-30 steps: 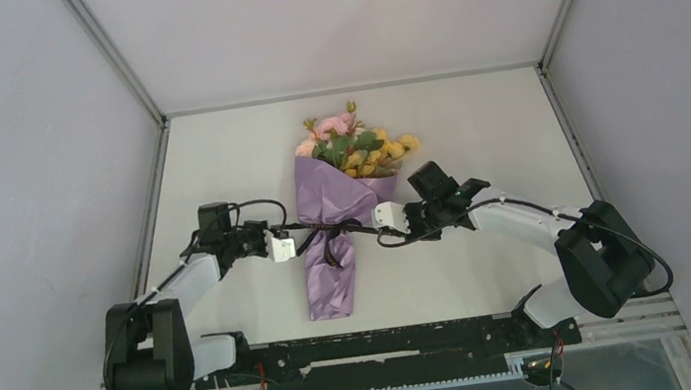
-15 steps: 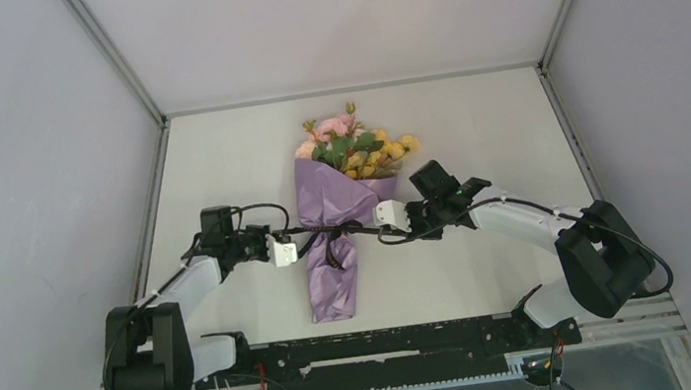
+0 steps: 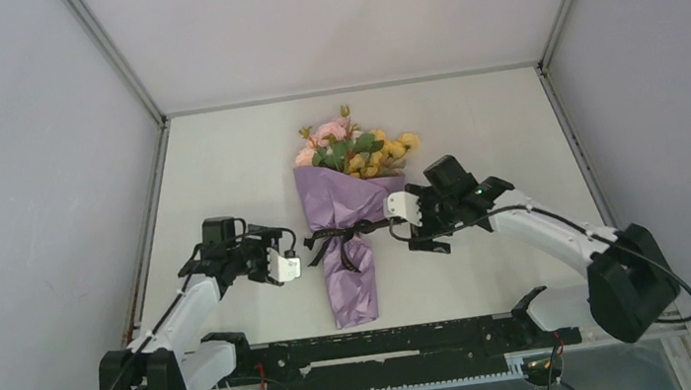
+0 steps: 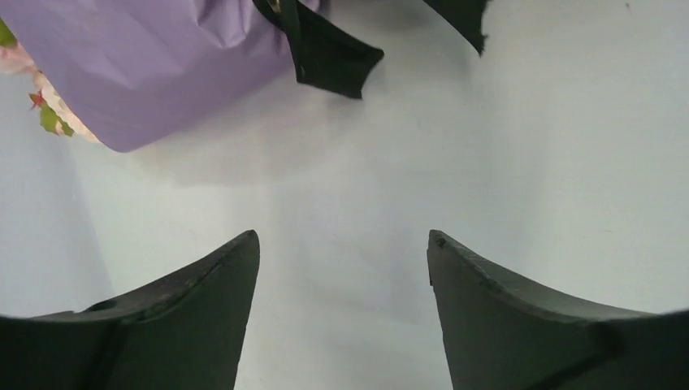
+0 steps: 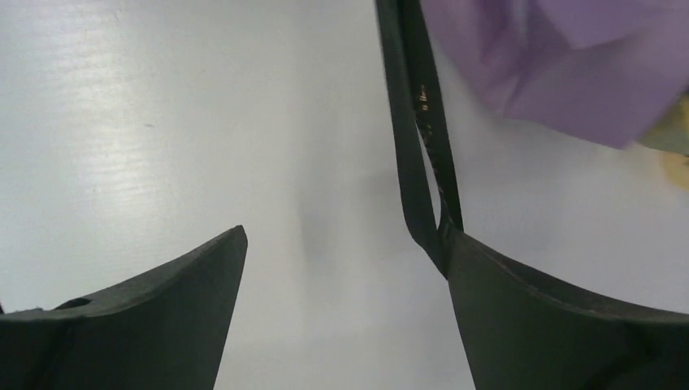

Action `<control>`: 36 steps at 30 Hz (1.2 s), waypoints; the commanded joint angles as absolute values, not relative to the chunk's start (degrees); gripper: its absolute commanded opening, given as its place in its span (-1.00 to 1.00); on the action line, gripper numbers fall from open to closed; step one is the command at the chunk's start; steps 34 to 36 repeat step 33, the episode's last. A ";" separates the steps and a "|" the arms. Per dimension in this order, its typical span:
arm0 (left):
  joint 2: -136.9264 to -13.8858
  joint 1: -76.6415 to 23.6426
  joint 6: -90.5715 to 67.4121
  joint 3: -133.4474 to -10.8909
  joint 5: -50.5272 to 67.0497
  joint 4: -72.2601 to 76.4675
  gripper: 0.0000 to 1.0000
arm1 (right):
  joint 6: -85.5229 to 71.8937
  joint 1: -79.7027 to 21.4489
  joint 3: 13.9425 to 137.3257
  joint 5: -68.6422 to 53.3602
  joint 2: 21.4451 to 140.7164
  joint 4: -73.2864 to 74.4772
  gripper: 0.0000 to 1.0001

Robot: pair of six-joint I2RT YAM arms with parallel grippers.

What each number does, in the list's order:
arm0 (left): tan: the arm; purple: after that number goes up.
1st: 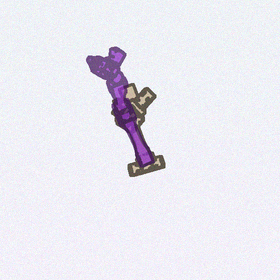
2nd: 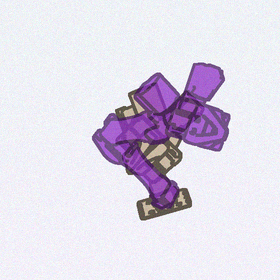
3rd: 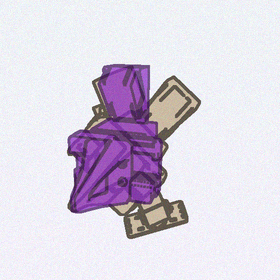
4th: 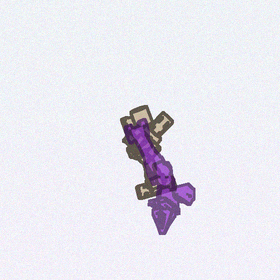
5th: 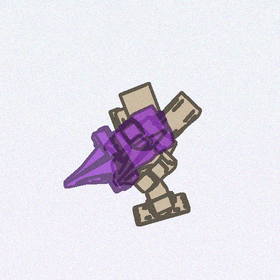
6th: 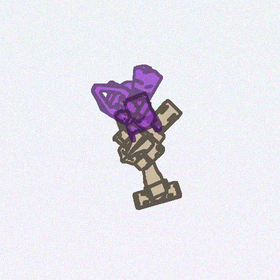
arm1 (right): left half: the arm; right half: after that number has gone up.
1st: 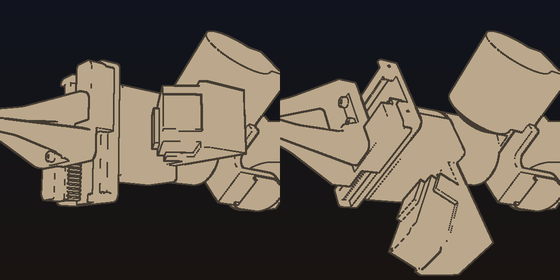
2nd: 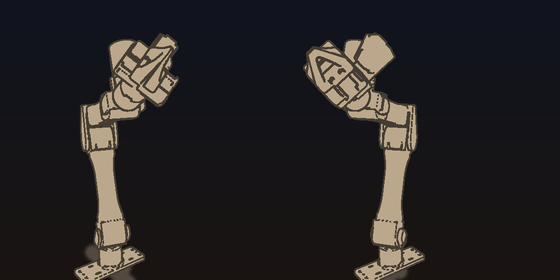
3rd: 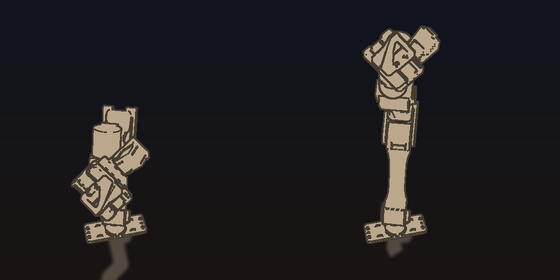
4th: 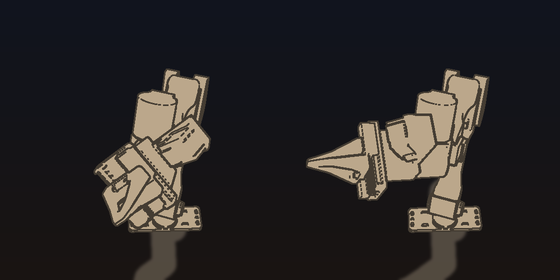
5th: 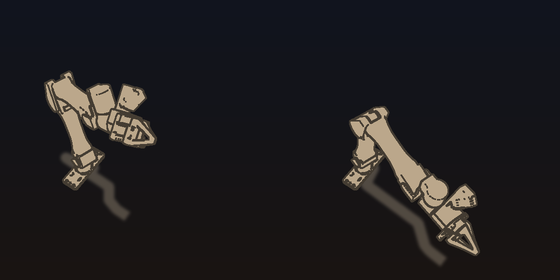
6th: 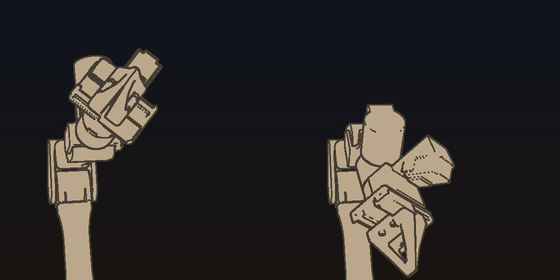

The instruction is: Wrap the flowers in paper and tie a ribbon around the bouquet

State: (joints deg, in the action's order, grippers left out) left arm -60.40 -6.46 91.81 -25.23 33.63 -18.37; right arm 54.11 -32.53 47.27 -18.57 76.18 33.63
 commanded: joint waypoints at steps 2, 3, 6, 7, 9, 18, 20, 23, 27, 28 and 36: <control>-54.92 -6.28 90.99 -23.30 29.98 -21.18 0.67 | 50.55 -28.64 48.16 -26.25 66.09 31.48 0.99; -54.02 -6.29 88.51 -23.34 29.87 -21.14 0.68 | 48.90 -27.39 48.05 -28.57 64.34 30.15 0.99; -51.21 -6.26 81.92 -23.42 30.18 -20.72 0.68 | 44.86 -23.84 46.76 -36.13 58.77 25.48 0.99; -50.30 -6.25 79.72 -23.38 30.51 -20.33 0.68 | 43.84 -22.94 46.23 -38.25 57.22 24.31 0.99; -48.41 -6.24 75.22 -23.25 31.00 -19.38 0.68 | 42.26 -21.95 45.89 -41.45 55.00 23.52 0.99; -42.18 -5.42 20.15 -21.39 11.98 10.62 0.96 | 4.21 -11.42 39.32 -18.56 47.27 1.56 0.99; -40.62 -4.40 11.55 -20.52 8.01 12.76 0.99 | -3.07 -9.11 34.90 -9.64 45.54 -3.37 0.99; -38.97 -1.85 -0.17 -18.46 3.40 14.13 1.00 | -11.54 -8.46 29.76 5.32 43.70 -5.92 0.99; -38.25 1.70 -6.45 -14.70 -3.24 14.08 1.00 | -16.88 -8.51 27.56 18.31 43.37 -3.02 0.99; -38.19 2.33 -7.24 -13.78 -4.54 14.21 1.00 | -17.48 -8.49 26.98 19.75 43.19 -2.75 0.99; -38.48 4.95 -7.67 -10.76 -6.49 17.34 0.99 | -17.58 -8.35 24.77 22.47 41.19 -4.00 0.99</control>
